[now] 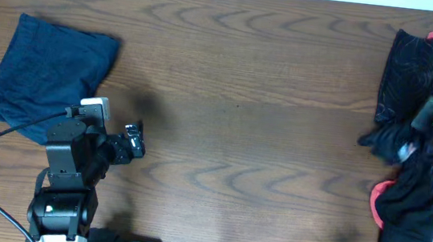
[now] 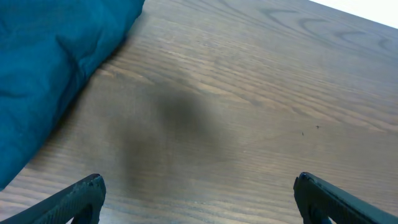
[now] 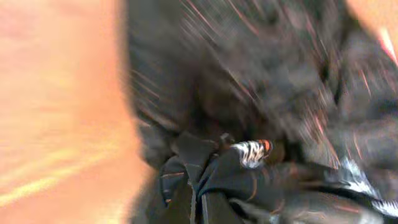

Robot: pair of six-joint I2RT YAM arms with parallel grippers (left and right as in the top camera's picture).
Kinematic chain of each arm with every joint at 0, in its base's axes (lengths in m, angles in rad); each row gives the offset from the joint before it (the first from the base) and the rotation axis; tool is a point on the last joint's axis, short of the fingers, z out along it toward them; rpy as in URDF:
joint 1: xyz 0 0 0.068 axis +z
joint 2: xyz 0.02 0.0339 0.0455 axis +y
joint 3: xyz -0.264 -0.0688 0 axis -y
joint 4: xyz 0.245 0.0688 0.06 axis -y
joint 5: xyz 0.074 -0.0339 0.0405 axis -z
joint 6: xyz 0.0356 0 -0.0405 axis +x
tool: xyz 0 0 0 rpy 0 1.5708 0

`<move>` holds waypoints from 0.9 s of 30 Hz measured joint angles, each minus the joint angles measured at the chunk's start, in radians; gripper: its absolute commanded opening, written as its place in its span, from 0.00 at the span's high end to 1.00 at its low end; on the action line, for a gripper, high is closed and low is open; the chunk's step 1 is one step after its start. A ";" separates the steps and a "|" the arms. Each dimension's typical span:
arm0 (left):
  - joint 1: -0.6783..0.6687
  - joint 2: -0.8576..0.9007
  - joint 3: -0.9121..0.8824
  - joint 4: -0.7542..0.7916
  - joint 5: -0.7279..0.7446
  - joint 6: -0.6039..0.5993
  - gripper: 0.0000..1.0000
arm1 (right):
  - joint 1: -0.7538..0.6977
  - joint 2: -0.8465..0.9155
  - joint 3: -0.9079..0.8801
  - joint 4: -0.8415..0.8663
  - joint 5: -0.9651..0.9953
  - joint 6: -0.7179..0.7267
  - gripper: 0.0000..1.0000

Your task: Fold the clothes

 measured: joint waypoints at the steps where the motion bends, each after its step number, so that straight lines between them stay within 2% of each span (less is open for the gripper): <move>1: 0.000 0.000 0.000 0.000 0.000 0.000 0.02 | 0.017 -0.010 0.013 -0.008 -0.034 -0.019 0.99; 5: 0.000 0.000 0.000 0.000 0.000 0.000 0.02 | 0.126 -0.002 0.018 -0.078 -0.195 -0.110 0.99; 9: 0.000 0.000 0.000 0.000 0.000 0.000 0.02 | 0.275 0.035 0.004 -0.072 -0.324 -0.176 0.99; 14: 0.000 0.000 0.000 0.000 0.000 0.000 0.02 | 0.474 0.059 -0.005 0.142 -0.376 -0.158 0.99; 18: 0.000 0.000 0.000 0.000 0.000 0.000 0.02 | 0.621 0.086 -0.003 0.391 -0.372 -0.096 0.87; 20: 0.000 0.000 0.000 0.000 0.000 0.000 0.02 | 0.679 0.109 -0.003 0.451 -0.374 -0.078 0.80; 22: 0.000 0.000 0.000 0.000 0.000 0.000 0.02 | 0.727 0.140 -0.002 0.472 -0.378 -0.068 0.71; 24: 0.000 0.000 0.000 0.000 0.000 0.000 0.02 | 0.766 0.179 -0.002 0.473 -0.380 -0.058 0.53; 27: 0.000 0.000 0.000 0.000 0.000 0.000 0.02 | 0.790 0.230 -0.003 0.470 -0.366 -0.063 0.46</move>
